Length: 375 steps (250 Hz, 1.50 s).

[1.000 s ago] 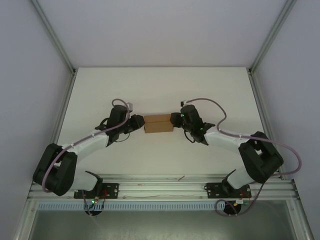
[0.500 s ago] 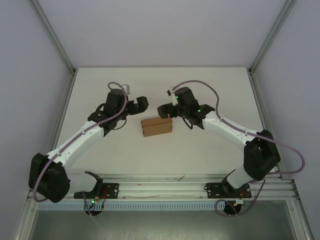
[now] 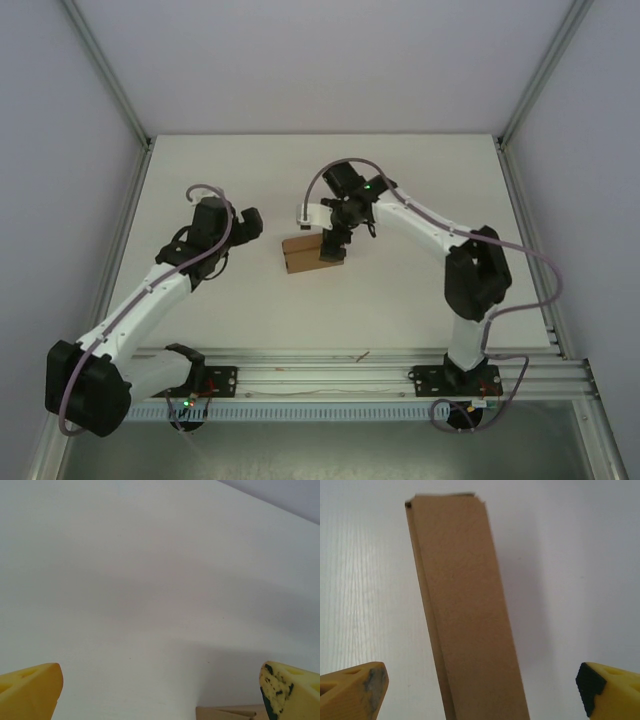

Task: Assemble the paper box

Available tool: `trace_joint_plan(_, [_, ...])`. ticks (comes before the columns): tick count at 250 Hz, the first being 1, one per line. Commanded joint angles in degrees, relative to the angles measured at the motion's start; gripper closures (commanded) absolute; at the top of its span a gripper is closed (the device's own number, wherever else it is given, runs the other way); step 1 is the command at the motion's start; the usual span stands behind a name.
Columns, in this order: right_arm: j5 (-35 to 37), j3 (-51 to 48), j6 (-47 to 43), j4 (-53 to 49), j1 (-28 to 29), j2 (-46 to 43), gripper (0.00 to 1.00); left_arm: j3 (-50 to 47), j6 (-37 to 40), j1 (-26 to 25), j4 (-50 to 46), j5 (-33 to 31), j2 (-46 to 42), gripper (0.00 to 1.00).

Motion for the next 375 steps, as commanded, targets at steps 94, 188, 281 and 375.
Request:
trace_joint_plan(94, [13.8,5.5,-0.8,-0.6,4.3,10.6,0.38,-1.8,-0.5,0.8,-4.0,-4.5,-4.6,0.0])
trace_joint_plan(188, [43.5,-11.6,0.2,29.2,7.5,2.9,0.55,-3.9,-1.0,0.7,-3.9,-6.1,-8.0,0.0])
trace_joint_plan(281, [39.3,-19.1,5.2,20.6,13.0,-6.6,0.09,-3.7,-0.6,0.8,-2.7,-4.5,-7.8,0.0])
trace_joint_plan(375, [31.2,-29.3,16.6,21.0,12.0,-25.0,0.0,-3.3,3.3,0.9,-0.4,-11.5,-7.7,0.0])
